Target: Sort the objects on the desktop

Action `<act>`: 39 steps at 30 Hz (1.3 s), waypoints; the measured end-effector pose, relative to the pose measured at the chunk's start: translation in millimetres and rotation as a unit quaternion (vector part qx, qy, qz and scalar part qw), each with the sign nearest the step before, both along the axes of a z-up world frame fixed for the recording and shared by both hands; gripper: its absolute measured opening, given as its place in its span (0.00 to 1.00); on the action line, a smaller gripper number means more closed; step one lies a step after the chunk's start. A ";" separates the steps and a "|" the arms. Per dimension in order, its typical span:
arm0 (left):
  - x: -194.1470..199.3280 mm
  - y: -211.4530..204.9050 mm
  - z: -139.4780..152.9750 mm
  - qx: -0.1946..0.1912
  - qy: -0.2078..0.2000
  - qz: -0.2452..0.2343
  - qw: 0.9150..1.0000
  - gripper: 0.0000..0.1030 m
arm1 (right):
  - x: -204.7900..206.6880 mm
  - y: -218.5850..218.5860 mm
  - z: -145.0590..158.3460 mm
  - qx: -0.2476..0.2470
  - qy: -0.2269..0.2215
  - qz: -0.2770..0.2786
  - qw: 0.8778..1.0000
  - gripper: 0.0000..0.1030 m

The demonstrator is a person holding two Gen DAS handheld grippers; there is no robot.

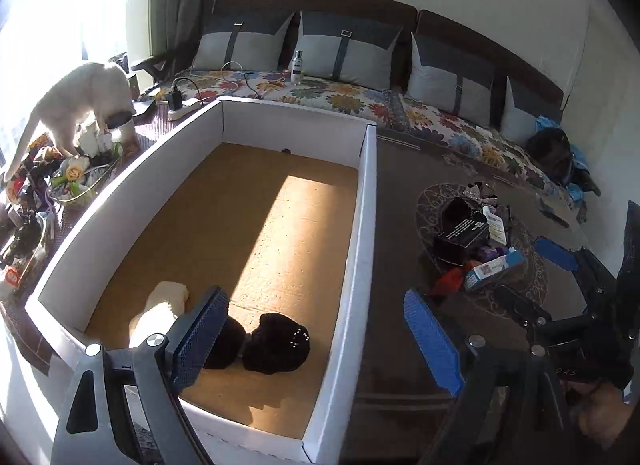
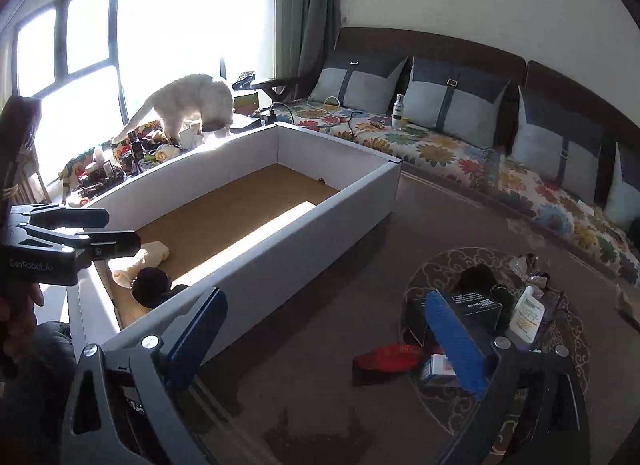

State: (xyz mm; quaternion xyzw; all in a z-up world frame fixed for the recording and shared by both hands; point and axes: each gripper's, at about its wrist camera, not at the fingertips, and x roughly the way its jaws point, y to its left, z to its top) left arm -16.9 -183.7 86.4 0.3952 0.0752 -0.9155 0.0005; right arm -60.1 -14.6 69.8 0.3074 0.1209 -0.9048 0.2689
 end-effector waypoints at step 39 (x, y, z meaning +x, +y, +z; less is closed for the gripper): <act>-7.0 209.7 -152.7 -0.072 -0.057 -0.144 0.985 1.00 | 10.5 270.8 -140.8 0.026 -0.130 -0.249 0.959 1.00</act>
